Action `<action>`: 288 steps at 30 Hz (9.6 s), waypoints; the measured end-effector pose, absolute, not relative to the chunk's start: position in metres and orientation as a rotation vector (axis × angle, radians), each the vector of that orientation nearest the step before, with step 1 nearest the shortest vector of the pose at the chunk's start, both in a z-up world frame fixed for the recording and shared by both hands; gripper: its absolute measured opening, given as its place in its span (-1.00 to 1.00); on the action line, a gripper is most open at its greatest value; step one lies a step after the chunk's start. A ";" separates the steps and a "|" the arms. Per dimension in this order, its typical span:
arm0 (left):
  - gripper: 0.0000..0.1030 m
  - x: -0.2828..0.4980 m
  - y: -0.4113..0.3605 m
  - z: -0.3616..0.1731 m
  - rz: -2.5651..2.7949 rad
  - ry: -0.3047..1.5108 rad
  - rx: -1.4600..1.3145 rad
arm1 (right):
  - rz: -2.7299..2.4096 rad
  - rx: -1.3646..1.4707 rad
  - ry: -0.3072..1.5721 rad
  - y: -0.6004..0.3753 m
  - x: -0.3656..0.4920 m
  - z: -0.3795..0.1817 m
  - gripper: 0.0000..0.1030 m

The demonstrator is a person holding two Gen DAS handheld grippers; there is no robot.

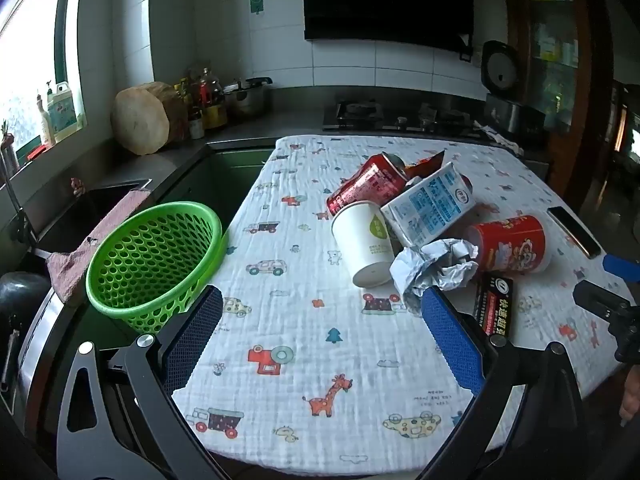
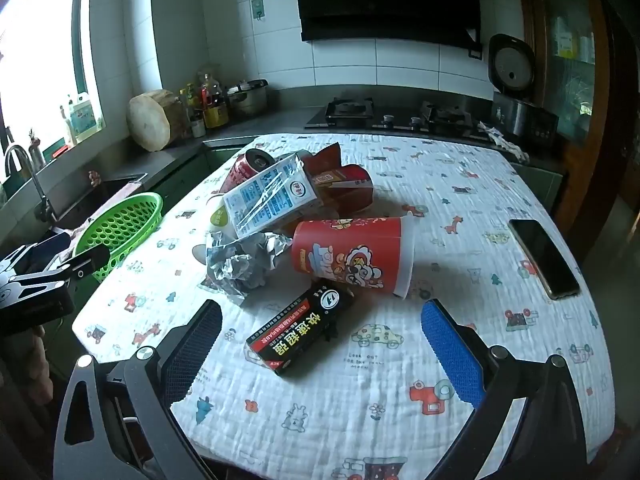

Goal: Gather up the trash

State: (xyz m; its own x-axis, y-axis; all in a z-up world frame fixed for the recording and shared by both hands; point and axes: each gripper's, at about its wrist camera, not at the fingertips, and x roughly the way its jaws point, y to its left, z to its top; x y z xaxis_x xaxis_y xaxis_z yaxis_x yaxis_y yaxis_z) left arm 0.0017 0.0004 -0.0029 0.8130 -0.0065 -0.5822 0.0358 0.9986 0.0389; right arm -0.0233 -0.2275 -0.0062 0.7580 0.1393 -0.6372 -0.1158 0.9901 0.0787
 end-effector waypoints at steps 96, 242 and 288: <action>0.88 0.081 0.010 -0.030 -0.045 0.735 0.018 | -0.032 0.052 0.811 -0.232 0.102 -0.058 0.87; 0.35 0.079 0.297 -0.031 0.212 0.702 -0.317 | 0.798 -0.078 0.967 0.124 0.174 -0.023 -0.14; 0.54 0.096 0.151 -0.031 -0.044 0.763 -0.212 | 0.531 -0.452 1.009 -0.139 0.065 -0.012 0.72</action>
State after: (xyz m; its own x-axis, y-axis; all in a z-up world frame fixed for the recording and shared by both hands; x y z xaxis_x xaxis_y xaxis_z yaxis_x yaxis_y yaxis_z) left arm 0.0964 0.1515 -0.0306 0.7232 -0.1156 -0.6809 -0.0374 0.9779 -0.2058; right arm 0.0654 -0.1388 -0.0118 0.4276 0.2066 -0.8801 -0.6083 0.7859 -0.1111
